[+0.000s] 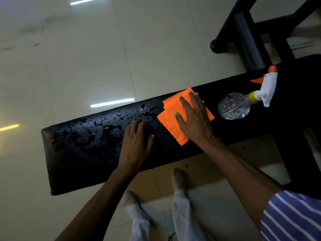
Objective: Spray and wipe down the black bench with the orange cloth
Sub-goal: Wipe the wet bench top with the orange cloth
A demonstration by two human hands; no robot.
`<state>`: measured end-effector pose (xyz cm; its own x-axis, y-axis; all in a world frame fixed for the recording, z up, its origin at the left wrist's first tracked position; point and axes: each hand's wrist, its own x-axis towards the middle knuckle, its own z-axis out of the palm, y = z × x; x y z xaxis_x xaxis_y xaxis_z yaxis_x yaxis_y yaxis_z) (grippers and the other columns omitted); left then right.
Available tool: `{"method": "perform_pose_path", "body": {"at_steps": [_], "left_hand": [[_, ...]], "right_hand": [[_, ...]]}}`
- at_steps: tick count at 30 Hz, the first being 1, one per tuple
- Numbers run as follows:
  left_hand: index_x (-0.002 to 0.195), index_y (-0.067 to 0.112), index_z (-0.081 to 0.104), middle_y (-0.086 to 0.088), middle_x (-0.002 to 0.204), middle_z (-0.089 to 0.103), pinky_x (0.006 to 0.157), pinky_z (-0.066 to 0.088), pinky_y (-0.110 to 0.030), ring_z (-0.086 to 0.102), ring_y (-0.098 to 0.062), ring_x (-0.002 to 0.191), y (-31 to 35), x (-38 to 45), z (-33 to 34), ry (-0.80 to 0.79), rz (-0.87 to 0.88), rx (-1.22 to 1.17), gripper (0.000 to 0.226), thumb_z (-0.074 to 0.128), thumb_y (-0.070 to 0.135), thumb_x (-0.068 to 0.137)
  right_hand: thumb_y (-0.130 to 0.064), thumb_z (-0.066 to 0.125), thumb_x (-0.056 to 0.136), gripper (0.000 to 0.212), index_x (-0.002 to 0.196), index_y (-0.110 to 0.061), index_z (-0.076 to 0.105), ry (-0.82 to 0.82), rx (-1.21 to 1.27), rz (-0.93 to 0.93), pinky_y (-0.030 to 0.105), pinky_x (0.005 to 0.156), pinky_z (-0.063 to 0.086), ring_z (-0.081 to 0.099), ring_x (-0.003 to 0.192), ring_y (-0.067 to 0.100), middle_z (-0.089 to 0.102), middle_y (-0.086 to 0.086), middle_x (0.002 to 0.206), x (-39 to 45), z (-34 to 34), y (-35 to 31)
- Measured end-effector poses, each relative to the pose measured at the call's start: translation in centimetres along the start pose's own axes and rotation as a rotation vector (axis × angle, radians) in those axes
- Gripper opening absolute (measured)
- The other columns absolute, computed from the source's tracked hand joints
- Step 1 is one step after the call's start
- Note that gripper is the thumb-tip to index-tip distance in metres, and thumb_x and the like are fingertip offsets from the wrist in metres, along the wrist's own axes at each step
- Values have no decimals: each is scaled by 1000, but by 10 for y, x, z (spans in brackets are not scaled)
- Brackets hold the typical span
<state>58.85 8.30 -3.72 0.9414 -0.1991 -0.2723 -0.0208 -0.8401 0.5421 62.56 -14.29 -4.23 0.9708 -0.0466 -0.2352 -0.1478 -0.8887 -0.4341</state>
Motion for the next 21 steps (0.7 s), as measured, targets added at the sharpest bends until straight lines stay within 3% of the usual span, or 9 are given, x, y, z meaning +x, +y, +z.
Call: {"method": "perform_pose_path", "body": {"at_steps": [3, 7, 11, 16, 21], "left_hand": [[154, 12, 39, -11, 165, 31, 128, 24, -49, 21, -32, 156, -3, 11, 8, 3, -9, 98, 59, 55, 39, 103], [160, 13, 32, -12, 171, 19, 130, 17, -51, 7, -32, 161, 2, 17, 27, -18, -62, 168, 67, 50, 45, 104], [158, 10, 37, -15, 171, 21, 128, 19, -54, 11, -34, 160, 9, 17, 39, 54, -97, 179, 65, 53, 42, 104], [158, 12, 38, -13, 170, 24, 129, 18, -50, 13, -32, 160, 3, 16, 43, 89, -96, 188, 63, 52, 42, 104], [156, 10, 41, -13, 168, 29, 127, 23, -53, 18, -34, 159, 0, 13, 24, 96, -111, 197, 63, 47, 46, 105]], "right_hand": [[-52, 48, 108, 73, 169, -20, 24, -19, -95, -30, 60, 134, 0, -3, 166, 36, 4, 15, 179, 14, 19, 12], [-59, 36, 110, 73, 170, -24, 15, 48, -179, -86, 57, 134, -1, -4, 167, 33, 0, 12, 180, 14, 31, 26], [-56, 36, 109, 70, 169, -21, 24, 93, -221, -150, 55, 135, 6, 7, 167, 32, 11, 12, 179, 36, 28, 39], [-50, 36, 108, 64, 163, -16, 41, 164, -202, -91, 58, 133, 12, 21, 164, 37, 32, 18, 172, 70, 41, 13], [-54, 31, 111, 70, 170, -20, 16, 17, -303, -465, 55, 135, 8, 1, 167, 31, 6, 12, 179, 15, 45, 32]]}}
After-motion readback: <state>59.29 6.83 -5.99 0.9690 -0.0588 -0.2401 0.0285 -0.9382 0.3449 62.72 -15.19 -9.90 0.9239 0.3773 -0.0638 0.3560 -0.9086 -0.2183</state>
